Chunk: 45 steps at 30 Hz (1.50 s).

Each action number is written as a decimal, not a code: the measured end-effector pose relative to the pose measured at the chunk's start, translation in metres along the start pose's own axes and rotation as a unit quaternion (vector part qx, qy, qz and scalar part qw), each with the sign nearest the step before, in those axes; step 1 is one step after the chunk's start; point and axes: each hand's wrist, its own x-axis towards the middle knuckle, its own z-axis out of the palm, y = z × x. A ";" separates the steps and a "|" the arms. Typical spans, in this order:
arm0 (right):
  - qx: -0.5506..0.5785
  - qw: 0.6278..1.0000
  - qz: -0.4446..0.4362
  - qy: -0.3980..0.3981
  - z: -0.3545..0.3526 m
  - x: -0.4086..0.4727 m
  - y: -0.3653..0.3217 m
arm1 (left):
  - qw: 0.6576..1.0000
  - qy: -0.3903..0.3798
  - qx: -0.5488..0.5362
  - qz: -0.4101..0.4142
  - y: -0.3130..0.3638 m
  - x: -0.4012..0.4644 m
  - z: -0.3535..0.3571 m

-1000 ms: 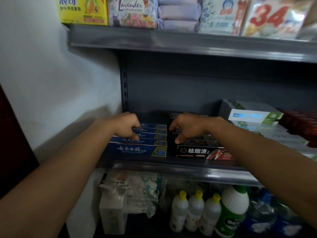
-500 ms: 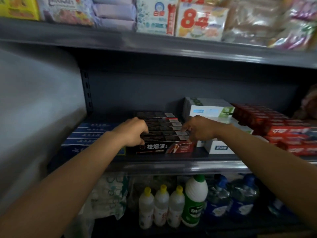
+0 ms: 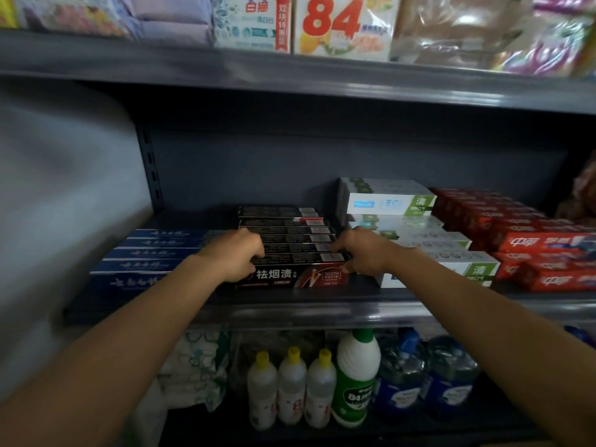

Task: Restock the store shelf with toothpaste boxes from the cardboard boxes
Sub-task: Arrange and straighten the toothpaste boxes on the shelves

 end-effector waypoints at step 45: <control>-0.010 0.999 0.035 -0.012 -0.018 0.073 0.018 | 0.986 0.015 -0.136 -0.092 -0.063 0.072 -0.003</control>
